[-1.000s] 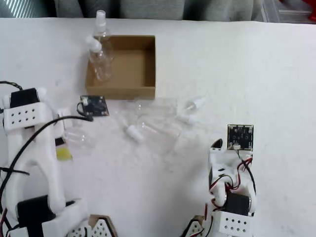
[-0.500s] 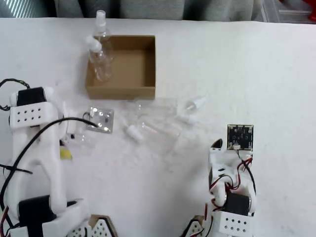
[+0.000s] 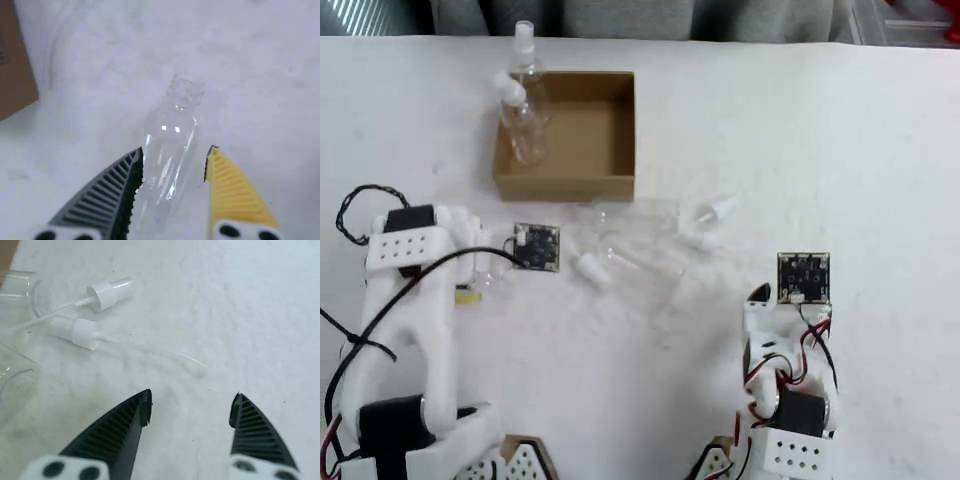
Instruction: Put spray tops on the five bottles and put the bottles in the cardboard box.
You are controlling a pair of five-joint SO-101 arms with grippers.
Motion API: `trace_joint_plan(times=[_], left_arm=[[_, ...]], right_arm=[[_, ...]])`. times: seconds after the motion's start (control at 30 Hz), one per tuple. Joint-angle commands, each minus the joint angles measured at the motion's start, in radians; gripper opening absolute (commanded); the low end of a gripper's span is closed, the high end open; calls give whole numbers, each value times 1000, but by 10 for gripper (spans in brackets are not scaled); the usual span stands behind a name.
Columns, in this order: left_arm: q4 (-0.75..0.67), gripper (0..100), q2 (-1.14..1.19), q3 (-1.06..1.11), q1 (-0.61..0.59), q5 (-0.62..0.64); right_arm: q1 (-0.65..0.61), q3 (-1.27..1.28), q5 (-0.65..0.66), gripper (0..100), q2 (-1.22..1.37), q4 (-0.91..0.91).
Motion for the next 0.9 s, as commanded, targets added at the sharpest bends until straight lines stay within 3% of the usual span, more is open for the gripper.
trace_joint_plan(times=[0.0,0.2,0.53,0.87], left_arm=[[-31,219,-35,-9,30,44],[0,260,-36,-44,58,114],[2,263,-35,-44,7,46],[-110,261,-22,6,7,26]], right_arm=[[-2,9,52,234,-10,31],[-2,9,55,234,-10,35],[-2,9,57,234,-10,35],[-2,9,57,234,-10,35]])
